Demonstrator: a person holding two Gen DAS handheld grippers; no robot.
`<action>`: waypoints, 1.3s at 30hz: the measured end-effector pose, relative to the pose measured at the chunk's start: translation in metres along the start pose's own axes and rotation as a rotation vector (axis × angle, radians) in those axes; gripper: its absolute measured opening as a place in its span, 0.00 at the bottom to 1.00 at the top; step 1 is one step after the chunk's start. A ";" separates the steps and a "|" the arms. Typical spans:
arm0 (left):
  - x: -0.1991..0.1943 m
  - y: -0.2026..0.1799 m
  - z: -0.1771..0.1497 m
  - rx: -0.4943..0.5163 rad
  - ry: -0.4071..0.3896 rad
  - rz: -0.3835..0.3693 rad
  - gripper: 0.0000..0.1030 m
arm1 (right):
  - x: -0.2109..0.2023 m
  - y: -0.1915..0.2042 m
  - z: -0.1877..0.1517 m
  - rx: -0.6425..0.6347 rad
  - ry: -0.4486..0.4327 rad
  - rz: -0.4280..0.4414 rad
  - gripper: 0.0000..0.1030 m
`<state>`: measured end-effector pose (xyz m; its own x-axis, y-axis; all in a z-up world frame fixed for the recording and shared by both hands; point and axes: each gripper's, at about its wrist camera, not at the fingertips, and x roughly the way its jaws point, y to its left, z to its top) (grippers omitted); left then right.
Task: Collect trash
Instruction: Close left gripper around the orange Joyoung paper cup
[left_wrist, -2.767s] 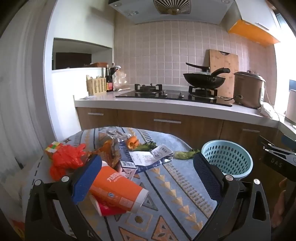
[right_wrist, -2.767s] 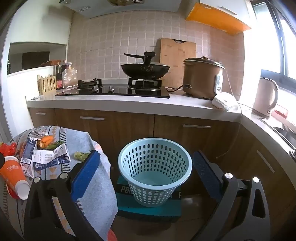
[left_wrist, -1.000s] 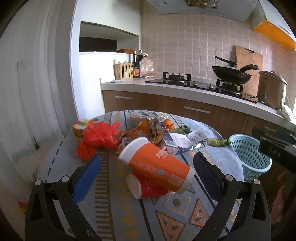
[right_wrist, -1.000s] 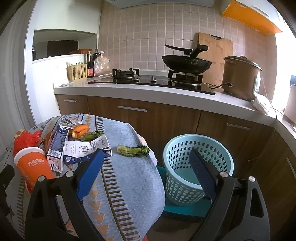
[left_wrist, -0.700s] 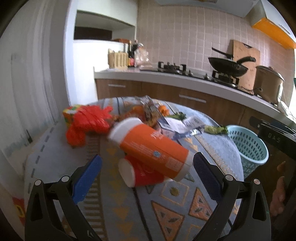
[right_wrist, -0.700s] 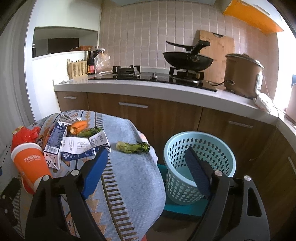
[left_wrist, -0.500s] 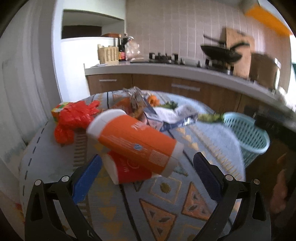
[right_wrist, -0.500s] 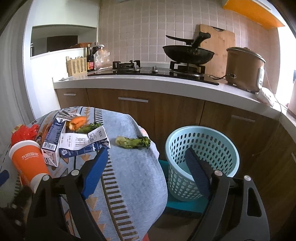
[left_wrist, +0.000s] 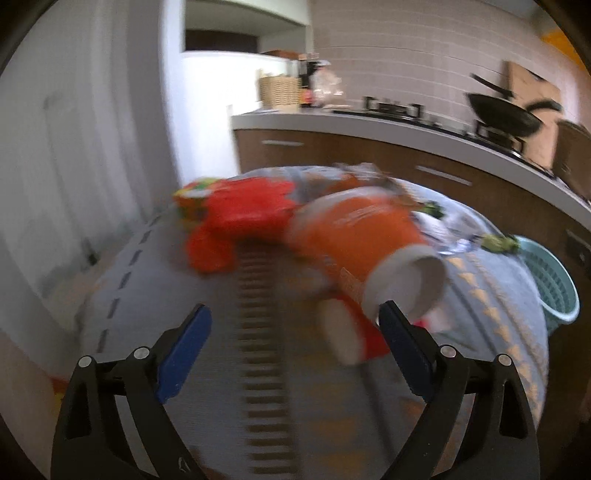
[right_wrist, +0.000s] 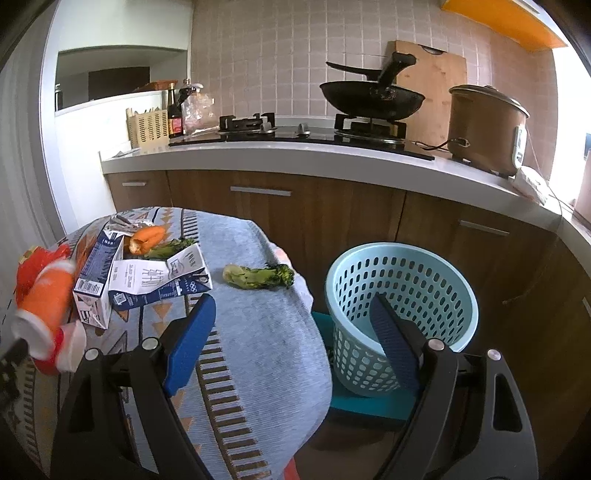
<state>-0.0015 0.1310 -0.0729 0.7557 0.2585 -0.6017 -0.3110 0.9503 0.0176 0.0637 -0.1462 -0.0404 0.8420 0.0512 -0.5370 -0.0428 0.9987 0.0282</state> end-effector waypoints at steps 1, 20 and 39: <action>0.002 0.009 0.001 -0.018 0.007 0.004 0.87 | 0.001 0.003 0.000 -0.005 0.005 0.005 0.78; 0.004 0.003 0.008 0.053 0.033 -0.404 0.89 | 0.006 0.014 -0.001 -0.034 0.012 -0.005 0.78; 0.086 0.029 0.024 -0.025 0.260 -0.473 0.89 | 0.058 0.015 0.005 -0.126 0.113 0.191 0.78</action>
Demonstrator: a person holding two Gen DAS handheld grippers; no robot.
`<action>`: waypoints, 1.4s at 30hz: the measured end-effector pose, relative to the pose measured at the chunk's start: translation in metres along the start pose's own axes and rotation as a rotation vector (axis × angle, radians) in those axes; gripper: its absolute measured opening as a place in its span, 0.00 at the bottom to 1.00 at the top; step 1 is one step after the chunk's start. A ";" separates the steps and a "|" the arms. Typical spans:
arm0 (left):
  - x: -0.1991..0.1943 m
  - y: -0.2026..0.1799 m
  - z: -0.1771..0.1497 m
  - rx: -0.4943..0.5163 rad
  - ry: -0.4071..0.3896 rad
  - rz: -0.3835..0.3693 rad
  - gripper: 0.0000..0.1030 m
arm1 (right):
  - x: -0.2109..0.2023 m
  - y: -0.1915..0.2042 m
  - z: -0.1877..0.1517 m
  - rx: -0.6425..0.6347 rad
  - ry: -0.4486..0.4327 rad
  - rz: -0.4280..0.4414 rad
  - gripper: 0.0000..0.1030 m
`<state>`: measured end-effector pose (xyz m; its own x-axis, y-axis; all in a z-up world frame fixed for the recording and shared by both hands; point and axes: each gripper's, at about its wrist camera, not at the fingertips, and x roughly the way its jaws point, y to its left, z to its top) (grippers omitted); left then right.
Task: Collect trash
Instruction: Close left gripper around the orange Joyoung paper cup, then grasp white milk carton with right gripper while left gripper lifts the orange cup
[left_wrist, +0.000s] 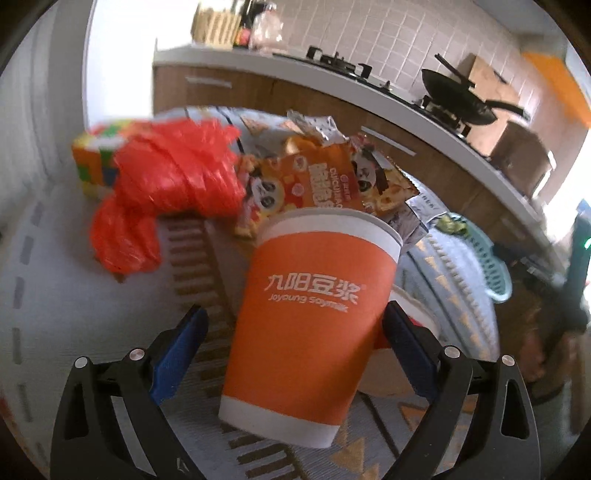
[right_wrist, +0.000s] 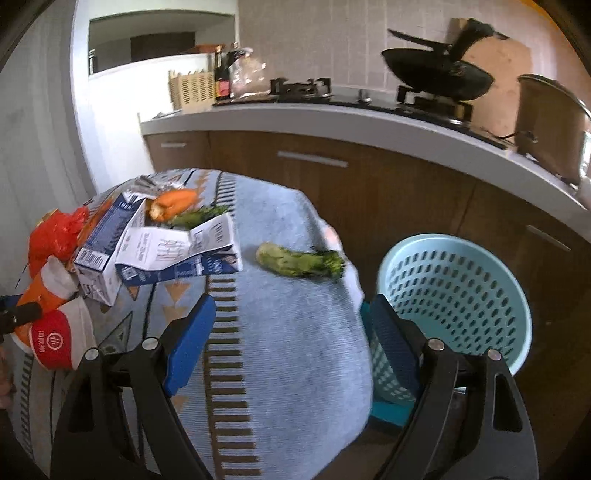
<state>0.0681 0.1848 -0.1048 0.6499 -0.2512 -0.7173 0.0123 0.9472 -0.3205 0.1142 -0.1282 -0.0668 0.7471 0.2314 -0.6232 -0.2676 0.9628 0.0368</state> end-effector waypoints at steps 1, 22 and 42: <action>0.004 0.004 0.002 -0.023 0.013 -0.022 0.89 | 0.002 0.004 0.000 -0.012 0.002 -0.003 0.78; -0.031 -0.017 -0.018 0.013 -0.219 0.107 0.73 | 0.104 0.036 0.057 0.082 0.217 0.315 0.53; -0.034 -0.015 -0.018 -0.006 -0.246 0.101 0.74 | 0.007 0.083 0.009 -0.294 0.182 0.362 0.63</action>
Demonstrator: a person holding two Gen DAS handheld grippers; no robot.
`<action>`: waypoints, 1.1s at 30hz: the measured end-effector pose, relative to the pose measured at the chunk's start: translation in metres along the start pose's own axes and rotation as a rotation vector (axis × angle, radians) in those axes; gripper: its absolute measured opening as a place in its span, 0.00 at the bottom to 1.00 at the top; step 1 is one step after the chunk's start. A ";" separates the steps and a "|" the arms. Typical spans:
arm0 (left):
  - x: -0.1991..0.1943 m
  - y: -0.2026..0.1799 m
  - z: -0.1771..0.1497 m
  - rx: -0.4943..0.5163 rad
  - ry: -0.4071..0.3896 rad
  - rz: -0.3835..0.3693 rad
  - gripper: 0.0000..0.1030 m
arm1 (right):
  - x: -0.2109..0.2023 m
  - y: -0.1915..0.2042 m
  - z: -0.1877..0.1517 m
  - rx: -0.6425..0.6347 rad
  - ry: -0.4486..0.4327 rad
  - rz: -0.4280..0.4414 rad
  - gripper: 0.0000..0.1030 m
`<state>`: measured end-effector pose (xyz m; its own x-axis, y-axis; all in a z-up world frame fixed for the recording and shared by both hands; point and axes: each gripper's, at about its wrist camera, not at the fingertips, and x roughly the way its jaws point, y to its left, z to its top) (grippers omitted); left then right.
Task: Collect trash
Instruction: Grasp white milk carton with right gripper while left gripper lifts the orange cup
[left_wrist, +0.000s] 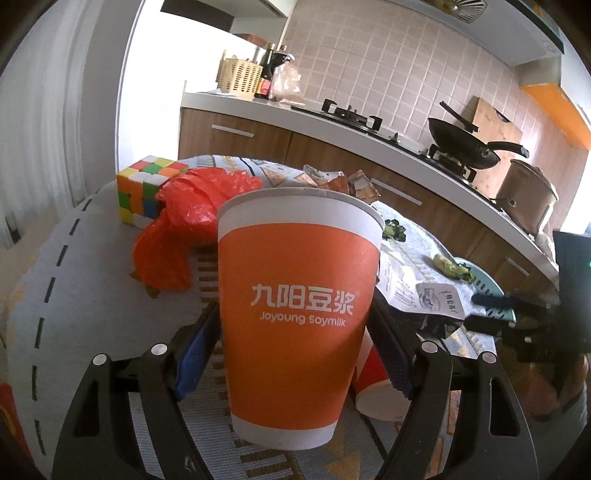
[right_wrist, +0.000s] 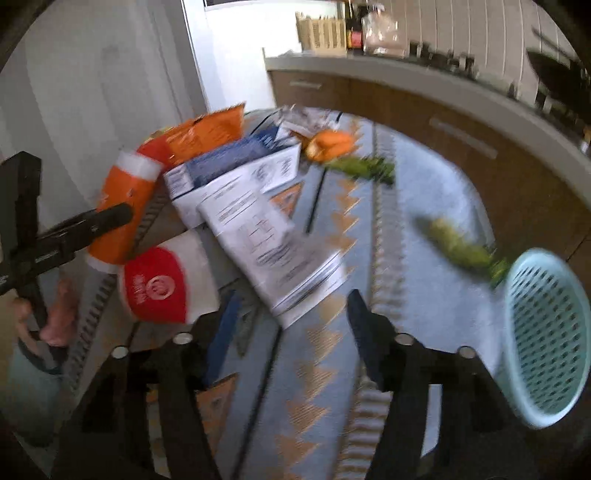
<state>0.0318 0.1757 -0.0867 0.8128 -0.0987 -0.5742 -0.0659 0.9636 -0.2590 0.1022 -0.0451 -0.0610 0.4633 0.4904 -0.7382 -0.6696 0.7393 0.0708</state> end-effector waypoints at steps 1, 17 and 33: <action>0.000 0.000 0.000 0.000 0.000 0.002 0.74 | 0.004 0.002 0.006 -0.034 0.002 0.004 0.64; 0.002 0.001 0.001 -0.008 0.008 0.002 0.74 | 0.081 0.024 0.039 -0.234 0.197 0.062 0.65; -0.024 -0.014 0.012 -0.022 -0.076 -0.042 0.74 | -0.020 -0.046 -0.008 0.109 0.026 -0.048 0.51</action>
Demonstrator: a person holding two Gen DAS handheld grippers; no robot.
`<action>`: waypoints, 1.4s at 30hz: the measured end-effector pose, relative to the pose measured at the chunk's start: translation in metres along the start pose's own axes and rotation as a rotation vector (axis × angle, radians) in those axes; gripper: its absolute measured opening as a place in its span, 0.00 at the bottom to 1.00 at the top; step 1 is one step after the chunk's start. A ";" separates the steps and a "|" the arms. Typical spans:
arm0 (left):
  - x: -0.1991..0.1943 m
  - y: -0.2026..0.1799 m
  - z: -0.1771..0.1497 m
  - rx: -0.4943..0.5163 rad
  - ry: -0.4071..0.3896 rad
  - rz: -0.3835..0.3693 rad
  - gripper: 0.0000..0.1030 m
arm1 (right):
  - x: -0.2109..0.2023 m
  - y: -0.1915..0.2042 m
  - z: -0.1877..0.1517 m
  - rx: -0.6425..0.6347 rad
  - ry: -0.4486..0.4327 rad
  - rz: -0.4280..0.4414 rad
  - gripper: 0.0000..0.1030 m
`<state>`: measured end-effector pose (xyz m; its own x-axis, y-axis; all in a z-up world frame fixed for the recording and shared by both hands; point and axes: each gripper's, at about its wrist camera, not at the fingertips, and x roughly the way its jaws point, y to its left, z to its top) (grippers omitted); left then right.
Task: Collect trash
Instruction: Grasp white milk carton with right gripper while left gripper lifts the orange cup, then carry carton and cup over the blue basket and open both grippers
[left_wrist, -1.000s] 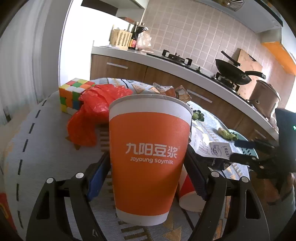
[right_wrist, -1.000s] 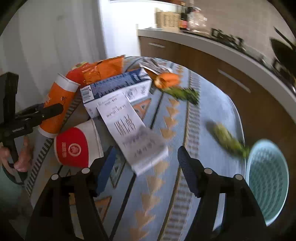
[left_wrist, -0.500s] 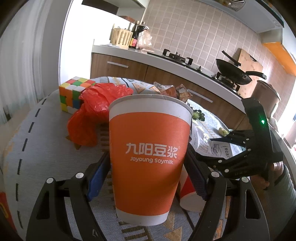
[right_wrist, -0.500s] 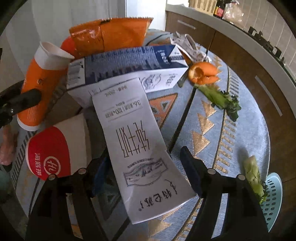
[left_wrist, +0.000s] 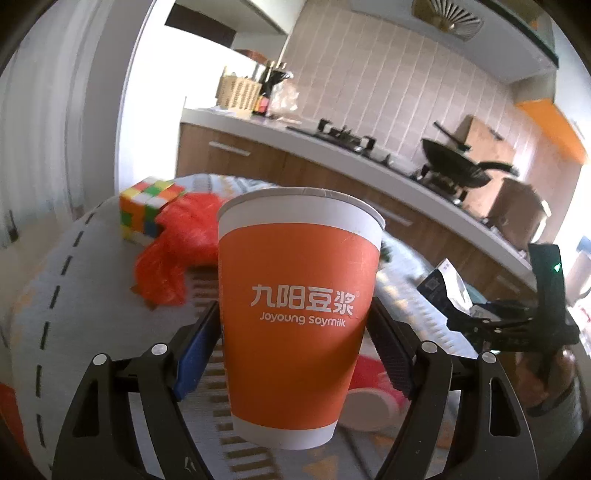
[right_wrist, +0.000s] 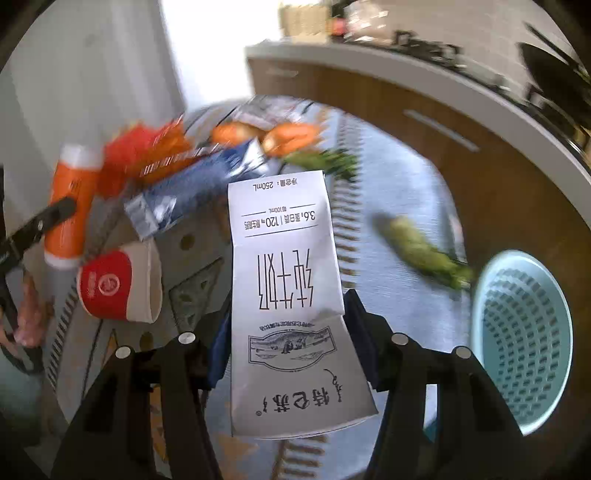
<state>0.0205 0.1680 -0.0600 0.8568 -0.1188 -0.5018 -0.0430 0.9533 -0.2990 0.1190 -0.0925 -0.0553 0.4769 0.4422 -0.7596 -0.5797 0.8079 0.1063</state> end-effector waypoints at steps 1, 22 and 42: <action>-0.003 -0.006 0.003 0.009 -0.009 -0.008 0.74 | -0.009 -0.008 -0.002 0.026 -0.022 -0.012 0.51; 0.070 -0.200 0.030 0.227 0.110 -0.267 0.74 | -0.049 -0.219 -0.082 0.573 -0.026 -0.349 0.51; 0.243 -0.340 -0.029 0.364 0.422 -0.298 0.74 | -0.012 -0.266 -0.123 0.681 0.116 -0.419 0.52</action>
<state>0.2285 -0.1933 -0.1043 0.5255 -0.4224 -0.7385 0.4076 0.8869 -0.2173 0.1866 -0.3607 -0.1532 0.4721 0.0371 -0.8808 0.1798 0.9741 0.1373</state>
